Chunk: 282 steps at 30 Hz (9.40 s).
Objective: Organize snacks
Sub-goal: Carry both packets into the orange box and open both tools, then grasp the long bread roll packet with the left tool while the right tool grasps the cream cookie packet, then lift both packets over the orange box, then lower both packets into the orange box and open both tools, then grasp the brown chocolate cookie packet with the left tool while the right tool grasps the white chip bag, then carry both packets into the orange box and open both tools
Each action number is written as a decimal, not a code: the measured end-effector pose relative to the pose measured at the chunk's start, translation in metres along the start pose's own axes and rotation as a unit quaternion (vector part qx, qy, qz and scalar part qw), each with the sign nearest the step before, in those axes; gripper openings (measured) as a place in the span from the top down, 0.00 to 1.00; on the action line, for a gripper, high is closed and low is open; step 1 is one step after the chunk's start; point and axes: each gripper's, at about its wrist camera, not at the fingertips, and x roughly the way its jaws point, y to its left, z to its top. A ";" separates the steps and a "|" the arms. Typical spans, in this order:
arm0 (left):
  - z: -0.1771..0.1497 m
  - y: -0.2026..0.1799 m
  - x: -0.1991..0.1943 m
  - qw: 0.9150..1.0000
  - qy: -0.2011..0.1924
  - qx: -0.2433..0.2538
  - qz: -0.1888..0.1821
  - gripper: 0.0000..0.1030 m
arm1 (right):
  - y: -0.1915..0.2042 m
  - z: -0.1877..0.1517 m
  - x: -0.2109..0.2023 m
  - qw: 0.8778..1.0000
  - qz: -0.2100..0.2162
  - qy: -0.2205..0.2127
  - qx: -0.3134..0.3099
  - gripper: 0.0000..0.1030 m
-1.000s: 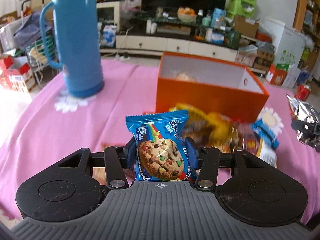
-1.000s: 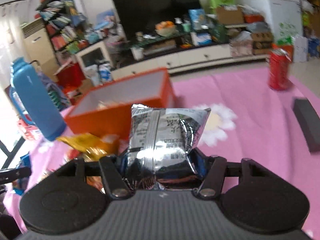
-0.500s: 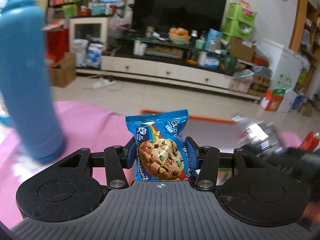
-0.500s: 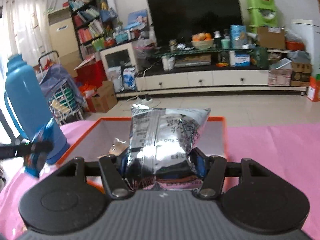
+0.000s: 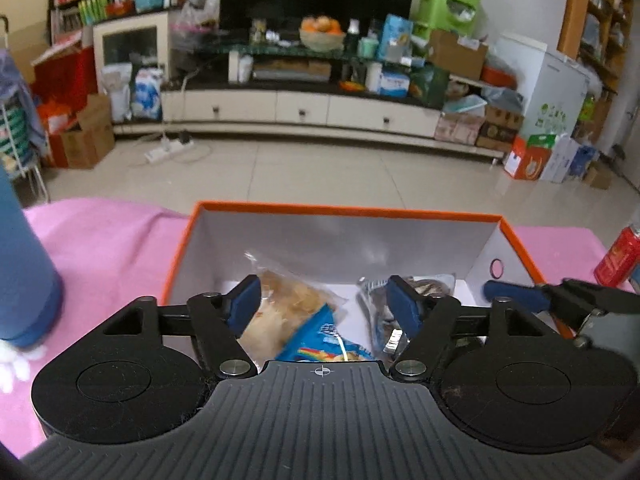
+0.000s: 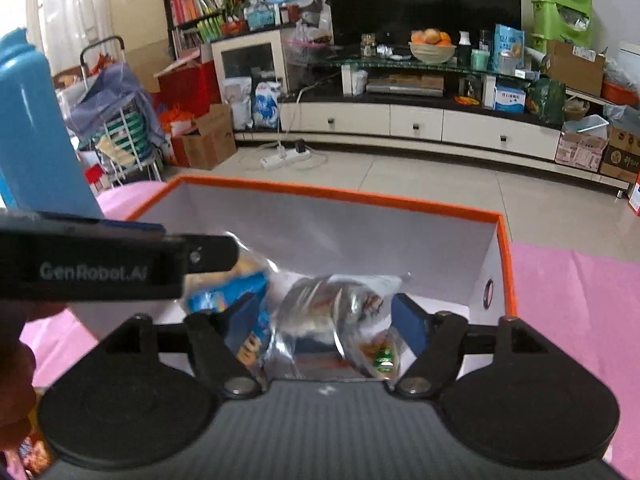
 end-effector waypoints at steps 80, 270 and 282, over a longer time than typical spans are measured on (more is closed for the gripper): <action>-0.254 0.038 -0.186 0.990 0.129 0.055 0.028 0.81 | -0.004 -0.196 -0.180 0.985 -0.048 0.047 0.157 0.00; -0.227 0.053 -0.155 0.993 0.114 -0.034 -0.016 0.81 | 0.042 -0.190 -0.149 0.996 -0.023 0.087 -0.015 0.50; -0.242 0.048 -0.177 0.993 0.112 -0.012 0.027 0.44 | 0.049 -0.205 -0.170 0.996 -0.017 0.087 0.019 0.41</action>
